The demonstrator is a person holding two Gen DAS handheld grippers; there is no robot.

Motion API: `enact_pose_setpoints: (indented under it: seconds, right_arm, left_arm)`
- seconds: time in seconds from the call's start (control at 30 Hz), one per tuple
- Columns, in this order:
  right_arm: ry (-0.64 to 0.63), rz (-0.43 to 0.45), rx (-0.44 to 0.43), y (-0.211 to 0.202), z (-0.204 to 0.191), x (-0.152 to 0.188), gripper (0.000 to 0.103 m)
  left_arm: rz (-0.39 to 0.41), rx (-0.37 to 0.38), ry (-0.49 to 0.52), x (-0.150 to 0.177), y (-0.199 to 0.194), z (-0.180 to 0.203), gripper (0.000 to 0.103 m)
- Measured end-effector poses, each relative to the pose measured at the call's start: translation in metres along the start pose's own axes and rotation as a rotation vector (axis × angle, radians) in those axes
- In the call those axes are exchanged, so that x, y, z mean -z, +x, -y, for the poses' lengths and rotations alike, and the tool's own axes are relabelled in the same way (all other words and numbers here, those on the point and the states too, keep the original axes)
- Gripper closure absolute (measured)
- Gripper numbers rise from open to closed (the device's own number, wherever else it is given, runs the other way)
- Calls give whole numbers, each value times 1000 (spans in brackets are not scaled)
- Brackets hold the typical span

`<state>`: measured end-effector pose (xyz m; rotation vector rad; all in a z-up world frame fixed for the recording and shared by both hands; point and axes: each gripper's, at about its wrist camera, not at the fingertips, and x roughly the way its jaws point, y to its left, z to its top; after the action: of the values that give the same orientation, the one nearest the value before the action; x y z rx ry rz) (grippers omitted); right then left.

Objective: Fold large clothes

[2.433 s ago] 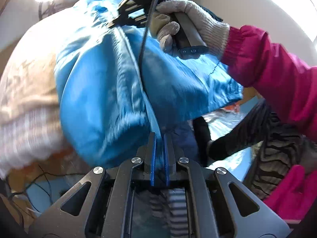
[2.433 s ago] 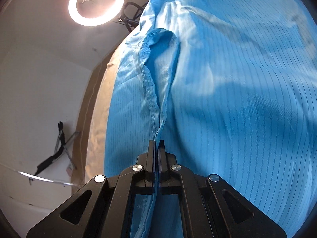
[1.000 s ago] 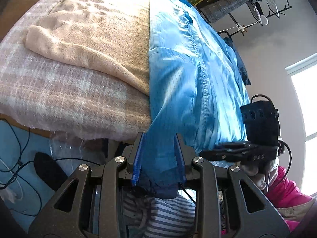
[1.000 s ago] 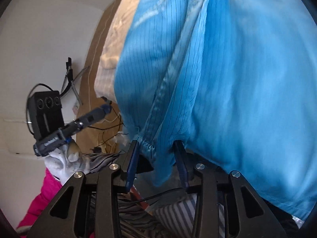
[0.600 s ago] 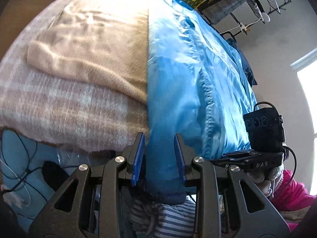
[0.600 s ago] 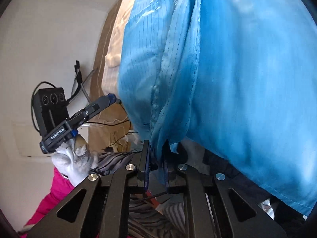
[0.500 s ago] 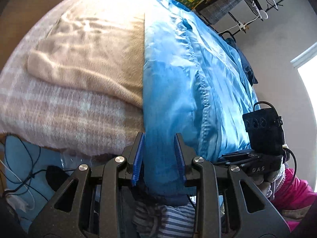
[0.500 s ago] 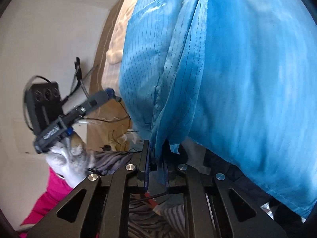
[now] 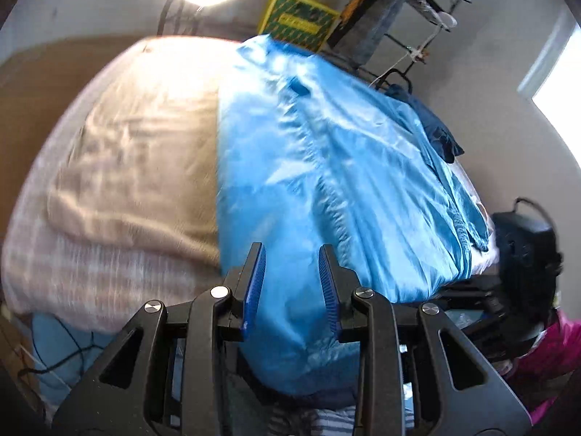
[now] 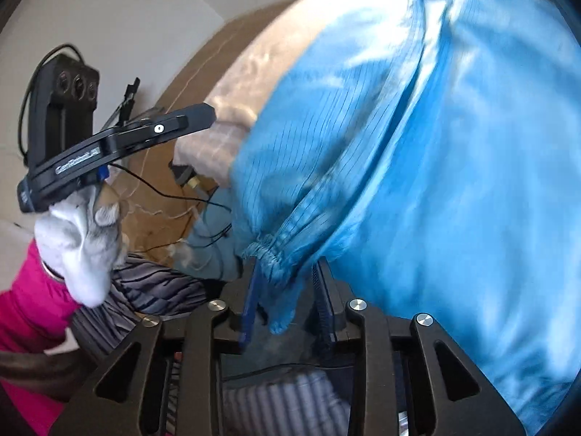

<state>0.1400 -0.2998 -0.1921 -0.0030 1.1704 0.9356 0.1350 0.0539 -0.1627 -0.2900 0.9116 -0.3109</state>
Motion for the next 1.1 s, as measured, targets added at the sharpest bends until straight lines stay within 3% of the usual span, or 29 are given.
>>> enact_pose_setpoints:
  seconds: [0.27, 0.33, 0.4, 0.47, 0.9, 1.1]
  right_arm:
    - [30, 299, 144, -90, 44, 21, 72]
    - [39, 339, 180, -107, 57, 23, 70]
    - [58, 378, 220, -127, 70, 31, 59]
    - [80, 412, 257, -146, 83, 40, 58]
    - [250, 462, 443, -220, 170, 67, 58]
    - [402, 477, 539, -249, 245, 80, 58]
  left_arm:
    - [-45, 48, 112, -10, 23, 53, 69]
    - [-62, 74, 127, -13, 30, 68, 69]
    - [-70, 99, 138, -17, 35, 82, 69]
    - [-68, 116, 163, -21, 40, 99, 69]
    - [-114, 201, 290, -32, 94, 180, 69]
    - [-125, 201, 364, -38, 118, 204, 69]
